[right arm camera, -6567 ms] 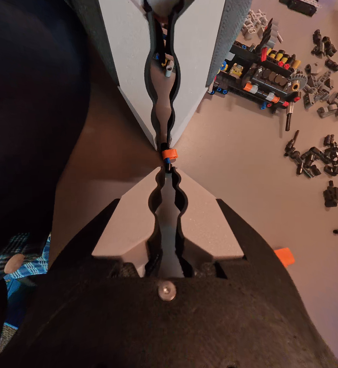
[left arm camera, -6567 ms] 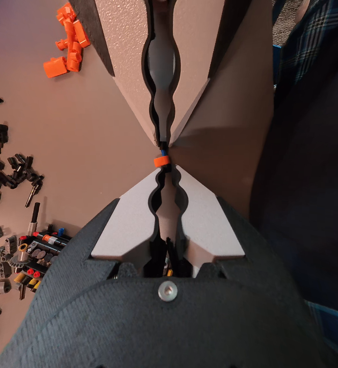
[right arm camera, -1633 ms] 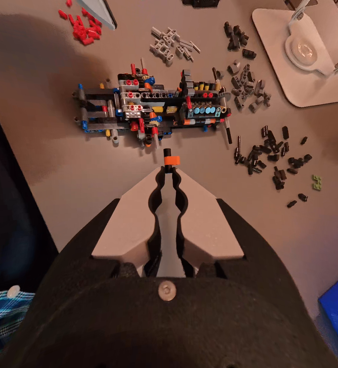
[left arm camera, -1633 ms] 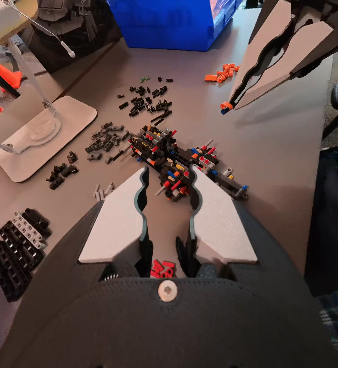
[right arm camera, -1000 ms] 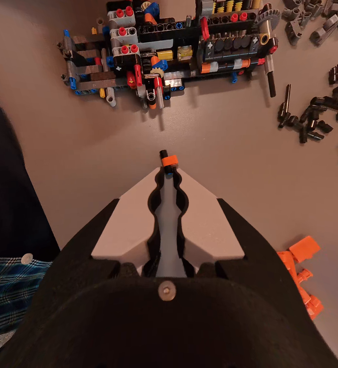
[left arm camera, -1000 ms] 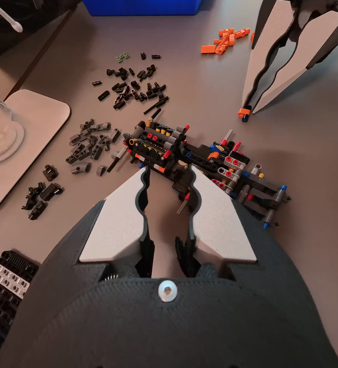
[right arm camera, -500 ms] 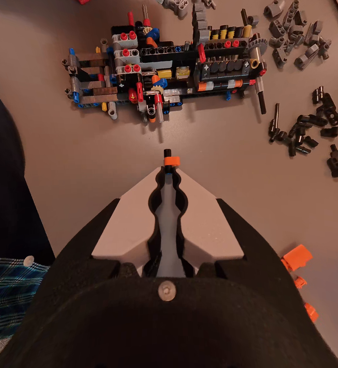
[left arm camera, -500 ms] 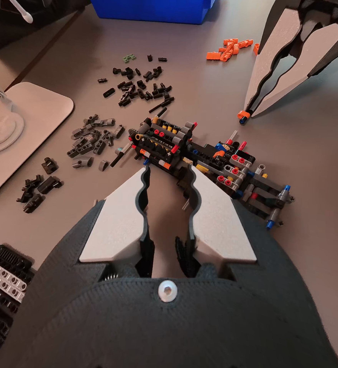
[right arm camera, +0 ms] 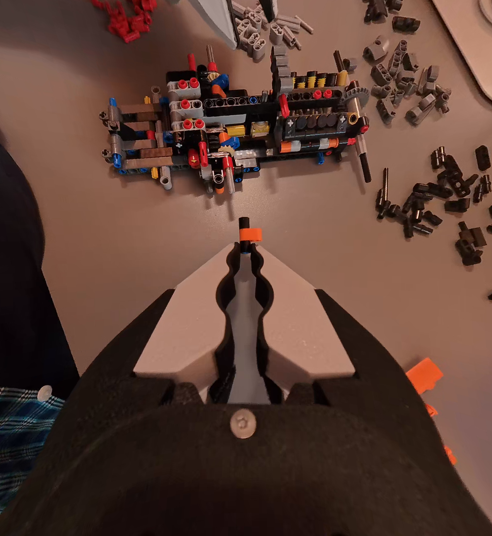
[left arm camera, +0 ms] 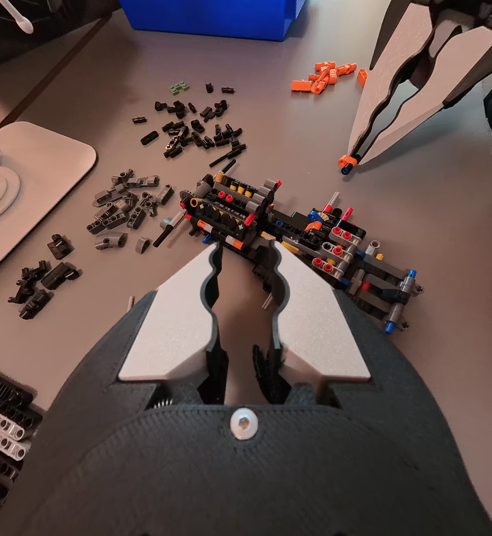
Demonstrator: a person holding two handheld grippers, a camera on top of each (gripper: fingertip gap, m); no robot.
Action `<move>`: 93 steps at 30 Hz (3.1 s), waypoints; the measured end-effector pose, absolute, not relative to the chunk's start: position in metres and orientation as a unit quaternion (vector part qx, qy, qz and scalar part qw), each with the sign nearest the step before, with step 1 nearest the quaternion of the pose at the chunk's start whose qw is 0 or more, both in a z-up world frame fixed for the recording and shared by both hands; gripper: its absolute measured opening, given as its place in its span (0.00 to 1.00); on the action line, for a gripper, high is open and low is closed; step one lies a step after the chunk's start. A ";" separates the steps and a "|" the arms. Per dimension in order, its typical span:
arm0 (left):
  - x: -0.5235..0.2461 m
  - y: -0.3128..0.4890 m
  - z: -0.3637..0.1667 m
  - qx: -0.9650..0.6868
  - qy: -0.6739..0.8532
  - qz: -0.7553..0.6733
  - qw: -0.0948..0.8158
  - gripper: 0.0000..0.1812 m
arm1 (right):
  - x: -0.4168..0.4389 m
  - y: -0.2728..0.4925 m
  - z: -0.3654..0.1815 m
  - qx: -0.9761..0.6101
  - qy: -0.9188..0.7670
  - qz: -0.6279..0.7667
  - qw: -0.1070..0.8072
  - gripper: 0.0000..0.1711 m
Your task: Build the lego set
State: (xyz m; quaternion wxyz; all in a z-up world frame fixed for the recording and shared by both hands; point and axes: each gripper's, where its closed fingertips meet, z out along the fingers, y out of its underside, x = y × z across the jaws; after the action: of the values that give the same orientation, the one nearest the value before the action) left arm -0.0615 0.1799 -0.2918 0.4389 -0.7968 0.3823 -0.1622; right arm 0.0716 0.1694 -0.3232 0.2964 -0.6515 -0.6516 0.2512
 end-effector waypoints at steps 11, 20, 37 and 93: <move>-0.051 0.183 -0.284 -0.780 0.401 -0.178 0.446 0.15 | 0.067 0.169 -0.307 -0.656 -0.626 0.276 0.318 0.02; -0.042 0.187 -0.281 -0.772 0.410 -0.193 0.447 0.16 | 0.062 0.171 -0.294 -0.655 -0.613 0.279 0.344 0.02; -0.024 0.183 -0.268 -0.758 0.396 -0.257 0.450 0.17 | 0.050 0.172 -0.268 -0.625 -0.609 0.270 0.406 0.02; 0.029 0.150 -0.209 -0.652 0.310 -0.528 0.446 0.03 | 0.021 0.148 -0.218 -0.579 -0.571 0.396 0.427 0.04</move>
State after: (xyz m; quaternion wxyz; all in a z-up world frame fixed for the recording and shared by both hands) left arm 0.0286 0.1499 -0.2086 0.4461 -0.6524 0.3099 -0.5285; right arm 0.0214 0.1480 -0.2183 0.4266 -0.5787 -0.5711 0.3961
